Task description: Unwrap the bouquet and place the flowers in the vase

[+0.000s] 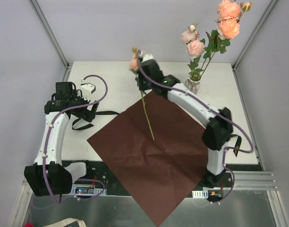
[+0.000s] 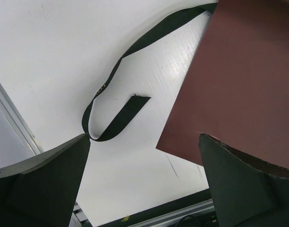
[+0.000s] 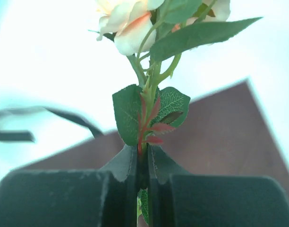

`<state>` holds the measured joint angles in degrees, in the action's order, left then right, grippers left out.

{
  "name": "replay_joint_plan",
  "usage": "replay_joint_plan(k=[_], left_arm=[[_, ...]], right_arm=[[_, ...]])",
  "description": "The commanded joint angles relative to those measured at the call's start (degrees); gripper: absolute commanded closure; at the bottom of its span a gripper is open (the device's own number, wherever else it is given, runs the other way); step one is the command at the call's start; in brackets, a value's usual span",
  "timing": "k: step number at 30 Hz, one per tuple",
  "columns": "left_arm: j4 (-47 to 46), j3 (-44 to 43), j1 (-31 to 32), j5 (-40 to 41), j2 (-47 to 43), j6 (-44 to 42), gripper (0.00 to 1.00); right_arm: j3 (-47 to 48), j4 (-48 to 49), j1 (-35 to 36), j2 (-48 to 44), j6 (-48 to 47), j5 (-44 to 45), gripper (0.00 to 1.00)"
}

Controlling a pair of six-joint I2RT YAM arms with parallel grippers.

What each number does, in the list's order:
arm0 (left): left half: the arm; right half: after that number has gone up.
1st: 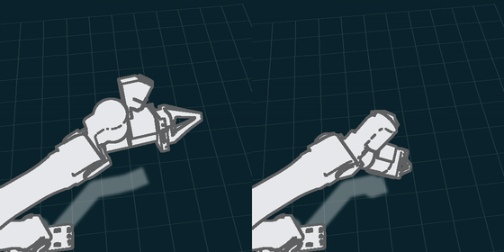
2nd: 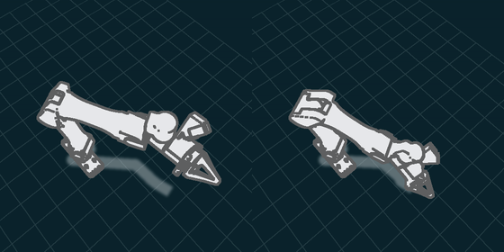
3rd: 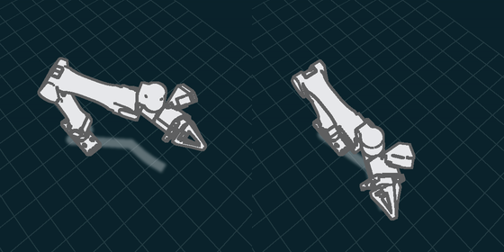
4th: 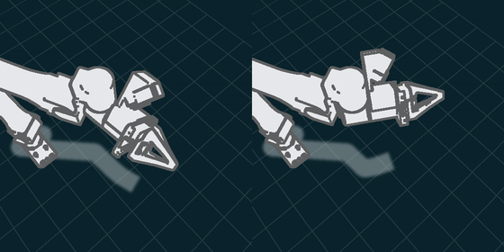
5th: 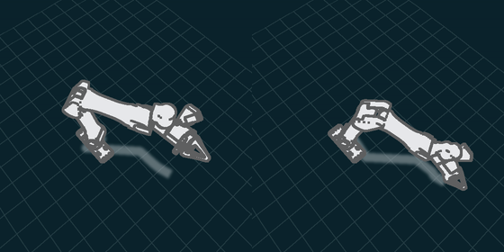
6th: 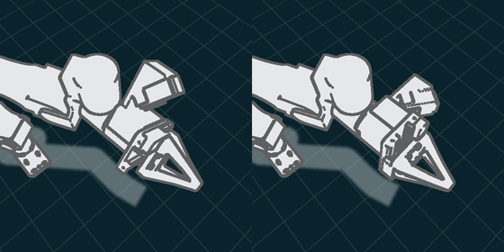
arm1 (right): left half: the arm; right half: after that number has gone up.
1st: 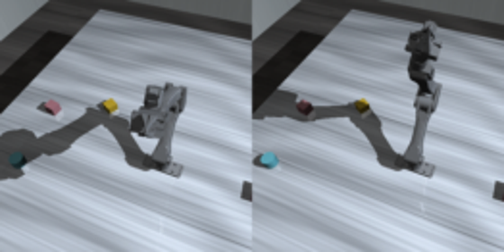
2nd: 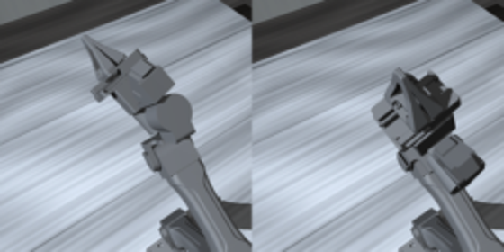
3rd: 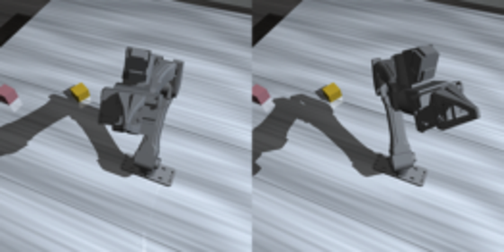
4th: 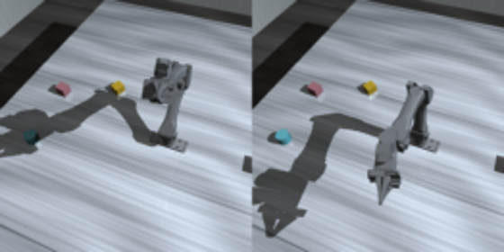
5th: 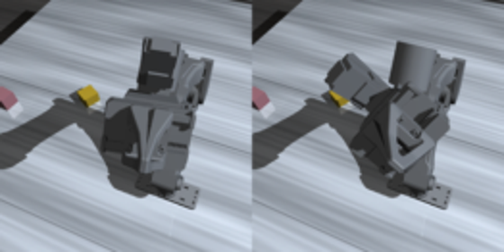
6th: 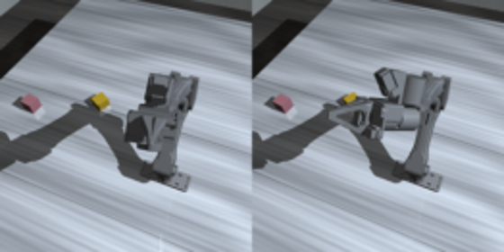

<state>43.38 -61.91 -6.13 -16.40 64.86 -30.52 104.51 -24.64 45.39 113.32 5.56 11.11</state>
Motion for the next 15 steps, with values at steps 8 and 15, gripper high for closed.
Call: replay_joint_plan(k=[8, 15], left_arm=[[1.1, -1.0, -0.8, -1.8, -0.4, 0.0, 0.01], [1.1, -2.0, -0.8, -2.0, 0.5, 0.3, 0.01]], right_arm=[[-21.4, 55.5, -5.1, -39.2, -41.8, -0.5, 0.99], [-21.5, 59.7, -12.8, -41.7, -43.0, -2.4, 0.99]])
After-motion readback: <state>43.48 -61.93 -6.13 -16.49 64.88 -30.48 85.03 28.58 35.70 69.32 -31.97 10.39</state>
